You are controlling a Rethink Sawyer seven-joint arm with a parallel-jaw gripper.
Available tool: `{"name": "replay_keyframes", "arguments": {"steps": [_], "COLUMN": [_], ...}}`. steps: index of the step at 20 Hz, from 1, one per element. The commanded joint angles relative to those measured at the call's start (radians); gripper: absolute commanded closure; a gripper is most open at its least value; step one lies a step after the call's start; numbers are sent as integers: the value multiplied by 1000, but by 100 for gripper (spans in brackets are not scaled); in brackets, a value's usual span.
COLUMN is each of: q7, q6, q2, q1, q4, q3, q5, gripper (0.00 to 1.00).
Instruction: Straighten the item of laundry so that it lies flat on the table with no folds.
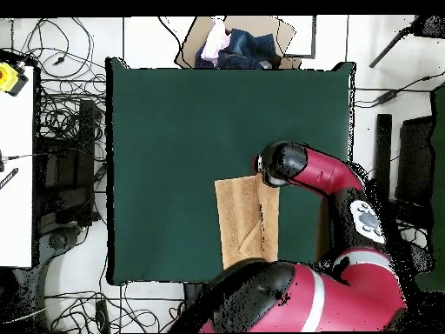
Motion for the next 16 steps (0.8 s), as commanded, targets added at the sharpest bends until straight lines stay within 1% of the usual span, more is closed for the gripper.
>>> {"name": "replay_keyframes", "arguments": {"steps": [1, 5, 6, 8, 11, 12, 16], "q7": [13, -79, -92, -80, -55, -48, -12], "q6": [563, 896, 958, 990, 987, 982, 945], "q2": [105, 194, 212, 223, 202, 190, 197], "q1": [183, 236, 242, 237, 220, 215, 192], "q4": [-192, -326, -353, -374, -361, -348, -347], "q3": [-124, -175, -178, -167, -141, -135, -112], "q5": [-151, -288, -318, -345, -365, -375, -403], "gripper": [100, 100, 100, 100, 100, 100, 100]}}
